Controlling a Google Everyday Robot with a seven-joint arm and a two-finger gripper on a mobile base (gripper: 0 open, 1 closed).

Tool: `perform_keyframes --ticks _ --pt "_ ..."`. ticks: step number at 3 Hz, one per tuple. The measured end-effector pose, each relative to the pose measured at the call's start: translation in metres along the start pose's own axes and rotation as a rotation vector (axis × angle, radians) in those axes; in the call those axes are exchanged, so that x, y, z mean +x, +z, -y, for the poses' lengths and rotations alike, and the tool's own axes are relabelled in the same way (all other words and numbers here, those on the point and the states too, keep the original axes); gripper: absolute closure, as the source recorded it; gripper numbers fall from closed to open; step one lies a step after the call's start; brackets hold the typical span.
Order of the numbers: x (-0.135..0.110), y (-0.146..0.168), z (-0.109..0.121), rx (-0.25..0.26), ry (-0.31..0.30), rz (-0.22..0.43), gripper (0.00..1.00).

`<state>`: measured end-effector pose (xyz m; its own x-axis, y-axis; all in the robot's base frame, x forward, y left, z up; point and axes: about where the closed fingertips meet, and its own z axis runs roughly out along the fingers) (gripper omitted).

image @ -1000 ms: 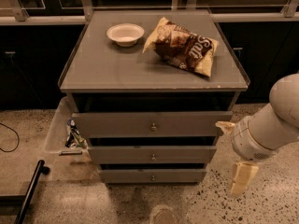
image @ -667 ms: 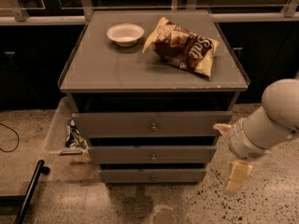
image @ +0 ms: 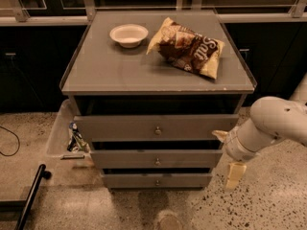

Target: Open middle drawer

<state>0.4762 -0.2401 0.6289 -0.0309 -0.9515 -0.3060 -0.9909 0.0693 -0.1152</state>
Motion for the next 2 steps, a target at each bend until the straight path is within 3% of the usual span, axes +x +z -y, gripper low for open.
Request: perform_keyframes --ticks 2 --pt "0.02 0.058 0.019 0.089 -0.121 0.061 0.0"
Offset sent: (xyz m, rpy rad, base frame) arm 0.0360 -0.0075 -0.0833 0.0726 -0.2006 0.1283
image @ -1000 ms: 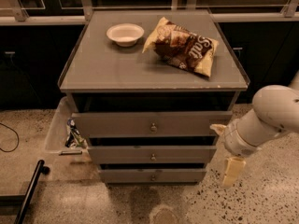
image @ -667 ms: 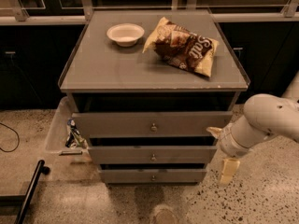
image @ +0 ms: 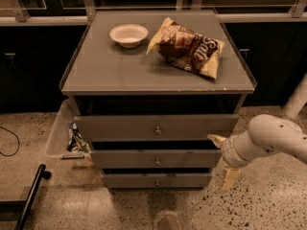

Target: Open middle drawer

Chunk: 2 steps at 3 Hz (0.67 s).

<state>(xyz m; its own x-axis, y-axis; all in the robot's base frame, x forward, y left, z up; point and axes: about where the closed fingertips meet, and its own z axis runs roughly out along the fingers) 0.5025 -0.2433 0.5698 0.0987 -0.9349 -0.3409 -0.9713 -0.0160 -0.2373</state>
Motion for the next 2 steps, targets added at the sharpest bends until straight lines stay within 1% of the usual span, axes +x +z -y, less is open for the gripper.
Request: perform_keyframes --ticks 1,2 --pt "0.0 0.0 0.0 0.0 0.0 0.0 0.0" --pt "0.003 0.022 0.0 0.002 -0.035 -0.02 0.0"
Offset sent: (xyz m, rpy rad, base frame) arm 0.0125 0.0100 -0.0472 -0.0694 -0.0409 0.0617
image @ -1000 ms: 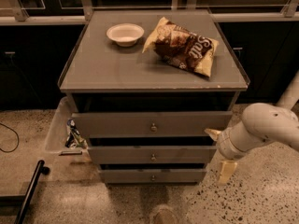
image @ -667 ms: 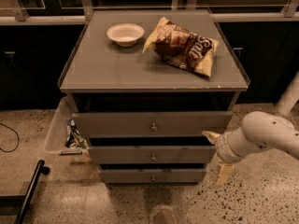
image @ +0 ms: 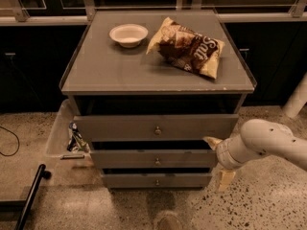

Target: Open middle drawer

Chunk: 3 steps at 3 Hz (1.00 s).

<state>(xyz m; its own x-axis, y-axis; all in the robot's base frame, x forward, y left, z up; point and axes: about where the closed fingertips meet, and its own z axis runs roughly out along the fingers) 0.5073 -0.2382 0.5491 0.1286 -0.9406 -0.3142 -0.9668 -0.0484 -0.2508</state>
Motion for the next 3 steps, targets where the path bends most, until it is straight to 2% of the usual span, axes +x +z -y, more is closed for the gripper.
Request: perform_keyframes --ticks 3 --pt "0.023 0.087 0.019 0.035 -0.103 0.05 0.0"
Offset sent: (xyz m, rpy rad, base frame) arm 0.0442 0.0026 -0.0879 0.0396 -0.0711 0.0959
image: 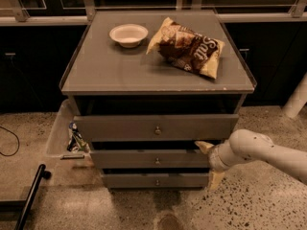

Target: Open middle drawer

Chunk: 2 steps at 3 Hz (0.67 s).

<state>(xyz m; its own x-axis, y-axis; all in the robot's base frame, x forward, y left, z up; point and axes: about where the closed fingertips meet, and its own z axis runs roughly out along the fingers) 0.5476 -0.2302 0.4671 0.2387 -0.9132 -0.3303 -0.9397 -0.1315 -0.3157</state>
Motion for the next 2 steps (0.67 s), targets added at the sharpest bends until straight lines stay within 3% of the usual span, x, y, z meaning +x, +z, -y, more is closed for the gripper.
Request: perform_keyframes --ticks 2 --pt "0.004 0.052 0.017 -0.001 -0.018 0.069 0.0"
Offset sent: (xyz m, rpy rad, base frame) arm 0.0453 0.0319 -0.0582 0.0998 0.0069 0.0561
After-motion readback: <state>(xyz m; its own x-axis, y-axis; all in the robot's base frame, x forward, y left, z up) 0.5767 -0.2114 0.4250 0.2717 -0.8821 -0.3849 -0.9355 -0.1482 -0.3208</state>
